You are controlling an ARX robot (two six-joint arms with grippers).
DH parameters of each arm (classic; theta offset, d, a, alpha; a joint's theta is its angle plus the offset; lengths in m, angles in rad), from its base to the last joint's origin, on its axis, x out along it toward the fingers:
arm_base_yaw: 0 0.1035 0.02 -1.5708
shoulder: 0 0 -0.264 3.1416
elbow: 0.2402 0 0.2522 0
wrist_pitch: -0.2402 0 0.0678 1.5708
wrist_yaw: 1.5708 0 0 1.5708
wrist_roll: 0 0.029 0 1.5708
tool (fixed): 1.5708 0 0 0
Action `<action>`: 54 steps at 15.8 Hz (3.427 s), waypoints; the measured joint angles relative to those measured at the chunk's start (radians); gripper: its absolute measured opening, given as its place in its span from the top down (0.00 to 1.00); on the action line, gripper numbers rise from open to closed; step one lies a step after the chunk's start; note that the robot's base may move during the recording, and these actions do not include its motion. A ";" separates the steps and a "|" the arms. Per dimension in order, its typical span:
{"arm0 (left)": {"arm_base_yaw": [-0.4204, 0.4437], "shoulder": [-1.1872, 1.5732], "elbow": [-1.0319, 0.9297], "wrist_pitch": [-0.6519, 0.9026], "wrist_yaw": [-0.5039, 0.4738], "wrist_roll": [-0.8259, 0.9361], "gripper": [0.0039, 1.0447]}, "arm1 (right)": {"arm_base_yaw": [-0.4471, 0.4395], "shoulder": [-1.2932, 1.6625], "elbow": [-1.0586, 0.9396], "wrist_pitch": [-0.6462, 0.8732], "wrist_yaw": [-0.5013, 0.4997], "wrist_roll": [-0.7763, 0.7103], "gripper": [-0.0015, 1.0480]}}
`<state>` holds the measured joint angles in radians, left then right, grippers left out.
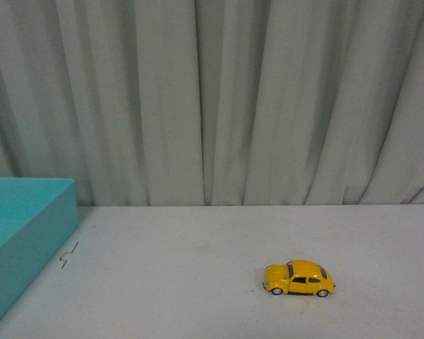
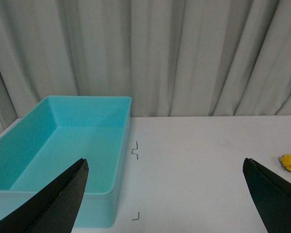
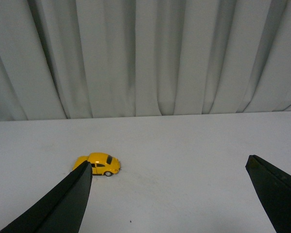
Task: Wind up and store yellow beetle toy
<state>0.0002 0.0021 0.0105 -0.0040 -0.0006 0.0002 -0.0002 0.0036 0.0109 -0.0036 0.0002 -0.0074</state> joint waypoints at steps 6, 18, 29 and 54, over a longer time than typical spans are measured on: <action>0.000 0.000 0.000 0.000 0.000 0.000 0.06 | 0.000 0.000 0.000 0.000 0.000 0.000 0.06; 0.000 0.000 0.000 0.000 0.000 0.000 0.06 | 0.000 0.000 0.000 0.000 0.000 0.000 0.06; 0.000 0.000 0.000 0.000 0.000 0.000 0.06 | -0.565 0.521 0.003 0.441 -0.502 0.302 0.06; 0.000 0.000 0.000 0.000 0.000 0.000 0.06 | -0.085 2.198 1.488 -0.694 -0.871 -1.443 0.06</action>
<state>-0.0002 0.0021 0.0105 -0.0040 -0.0010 0.0002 -0.0856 2.2021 1.4986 -0.6971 -0.8711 -1.4506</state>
